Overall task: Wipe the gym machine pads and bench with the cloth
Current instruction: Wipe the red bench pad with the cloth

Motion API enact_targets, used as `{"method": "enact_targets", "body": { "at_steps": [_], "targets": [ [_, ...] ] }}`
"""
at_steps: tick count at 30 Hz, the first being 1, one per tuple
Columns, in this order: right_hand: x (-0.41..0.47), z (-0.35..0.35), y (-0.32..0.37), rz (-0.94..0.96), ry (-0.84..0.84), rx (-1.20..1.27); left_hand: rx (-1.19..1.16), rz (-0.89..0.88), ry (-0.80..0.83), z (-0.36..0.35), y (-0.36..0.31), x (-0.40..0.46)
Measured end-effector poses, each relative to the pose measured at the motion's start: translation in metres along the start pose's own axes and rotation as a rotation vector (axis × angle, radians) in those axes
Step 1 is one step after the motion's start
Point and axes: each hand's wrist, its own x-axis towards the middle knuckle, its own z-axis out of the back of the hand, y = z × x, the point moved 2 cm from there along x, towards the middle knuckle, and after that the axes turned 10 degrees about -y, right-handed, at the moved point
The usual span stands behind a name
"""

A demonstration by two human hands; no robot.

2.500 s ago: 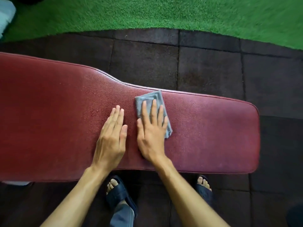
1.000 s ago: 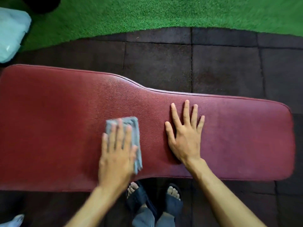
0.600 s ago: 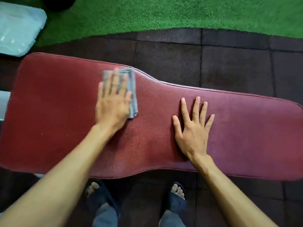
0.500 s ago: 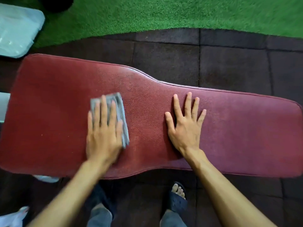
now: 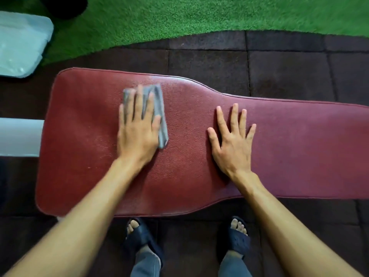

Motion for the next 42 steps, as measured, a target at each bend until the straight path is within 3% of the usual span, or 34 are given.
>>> {"method": "enact_targets", "body": {
  "at_steps": [3,5,8,11,14,17,22,27,30,34,36,38,42],
  "targets": [
    [-0.001,-0.008,0.03,-0.02,-0.015,-0.003,0.04,-0.025,0.049,0.013,-0.011,-0.115],
    [-0.002,-0.011,0.039,-0.041,-0.015,0.006,0.01,-0.092,0.06,0.011,-0.037,-0.146],
    [-0.007,-0.011,0.039,-0.032,-0.024,0.019,-0.045,-0.192,0.031,-0.002,-0.055,-0.094],
    [-0.009,-0.01,0.042,-0.039,-0.031,0.009,-0.055,-0.322,0.024,-0.015,-0.031,-0.007],
    [-0.011,-0.012,0.049,-0.079,-0.029,0.016,0.008,-0.161,-0.009,-0.006,0.047,0.049],
    [-0.013,-0.015,0.058,-0.116,-0.049,0.03,0.03,-0.037,-0.01,0.022,0.109,0.008],
    [-0.013,-0.017,0.078,-0.158,-0.055,0.008,0.045,-0.195,0.082,0.027,0.054,-0.124],
    [-0.015,-0.02,0.093,-0.089,-0.049,-0.02,-0.022,-0.303,0.047,0.007,0.053,-0.016],
    [-0.018,-0.022,0.093,-0.065,-0.047,-0.037,0.044,-0.138,0.01,0.015,0.124,0.049],
    [-0.019,-0.022,0.096,-0.071,-0.055,-0.061,0.05,0.003,-0.009,0.044,0.18,0.0],
    [-0.02,-0.022,0.097,-0.079,-0.056,-0.07,0.073,0.001,0.014,0.045,0.159,-0.061],
    [-0.019,-0.021,0.097,-0.081,-0.057,-0.074,0.059,-0.125,0.063,0.041,0.117,-0.104],
    [-0.02,-0.02,0.096,-0.068,-0.053,-0.071,-0.055,-0.238,0.06,0.02,0.048,-0.081]
  ]
}}
